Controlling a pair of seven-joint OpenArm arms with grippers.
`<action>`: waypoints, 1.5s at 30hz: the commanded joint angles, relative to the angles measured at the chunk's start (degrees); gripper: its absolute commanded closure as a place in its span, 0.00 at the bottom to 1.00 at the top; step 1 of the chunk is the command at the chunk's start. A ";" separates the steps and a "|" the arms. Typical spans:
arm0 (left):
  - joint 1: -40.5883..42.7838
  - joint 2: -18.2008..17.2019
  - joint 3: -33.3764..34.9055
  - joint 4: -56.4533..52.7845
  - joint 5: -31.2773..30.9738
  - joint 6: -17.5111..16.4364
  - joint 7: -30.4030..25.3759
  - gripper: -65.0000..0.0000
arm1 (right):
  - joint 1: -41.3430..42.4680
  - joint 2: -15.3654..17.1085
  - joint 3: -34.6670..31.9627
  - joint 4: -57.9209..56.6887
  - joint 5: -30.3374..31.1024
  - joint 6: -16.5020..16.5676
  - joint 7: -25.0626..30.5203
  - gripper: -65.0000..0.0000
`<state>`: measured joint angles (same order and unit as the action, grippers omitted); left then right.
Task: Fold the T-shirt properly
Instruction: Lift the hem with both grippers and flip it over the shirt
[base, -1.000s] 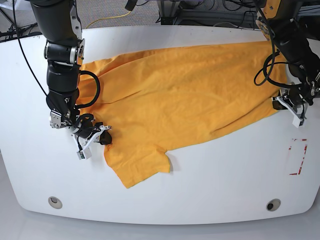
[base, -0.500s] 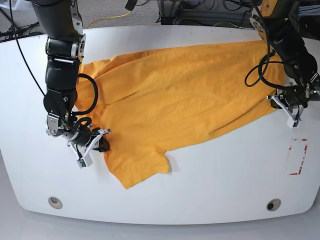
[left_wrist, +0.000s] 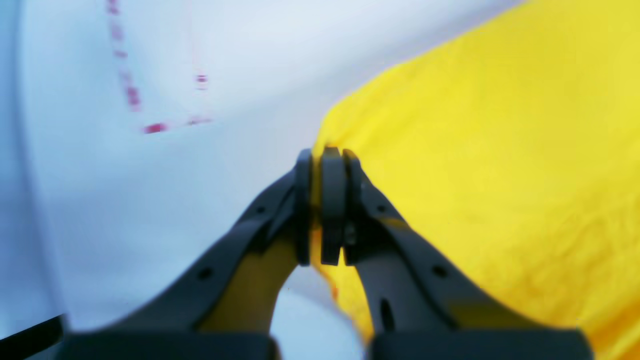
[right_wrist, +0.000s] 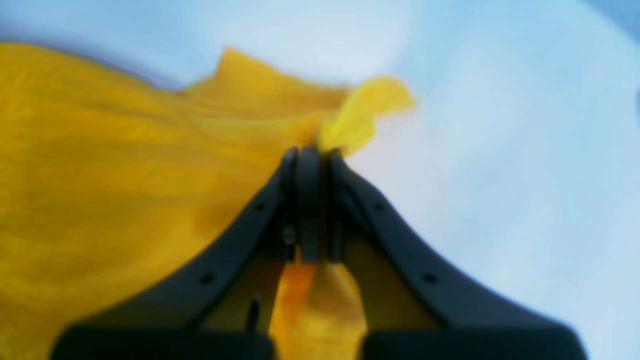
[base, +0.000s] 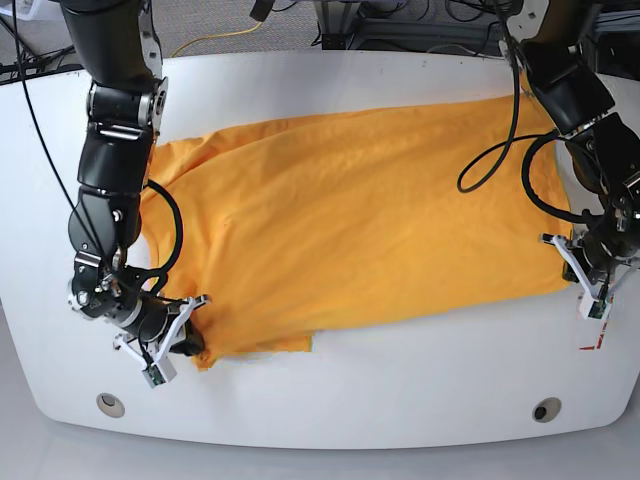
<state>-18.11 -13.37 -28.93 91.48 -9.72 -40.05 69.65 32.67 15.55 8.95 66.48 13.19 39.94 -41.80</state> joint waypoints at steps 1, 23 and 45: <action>-3.47 -1.18 -0.22 3.16 -0.26 0.05 0.20 1.00 | 3.95 0.84 0.24 2.84 0.83 -0.25 0.44 1.00; -34.16 -6.99 -2.41 13.70 -0.35 0.05 10.35 1.00 | 36.21 6.12 -5.92 3.72 1.01 -0.25 -8.09 1.00; -31.87 -8.04 2.33 15.81 -0.53 0.05 10.35 1.00 | 21.53 7.88 -1.79 24.82 1.18 0.06 -18.46 1.00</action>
<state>-49.45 -21.15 -26.65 105.32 -10.55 -39.94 81.25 53.54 22.33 5.61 88.90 15.27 40.51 -60.38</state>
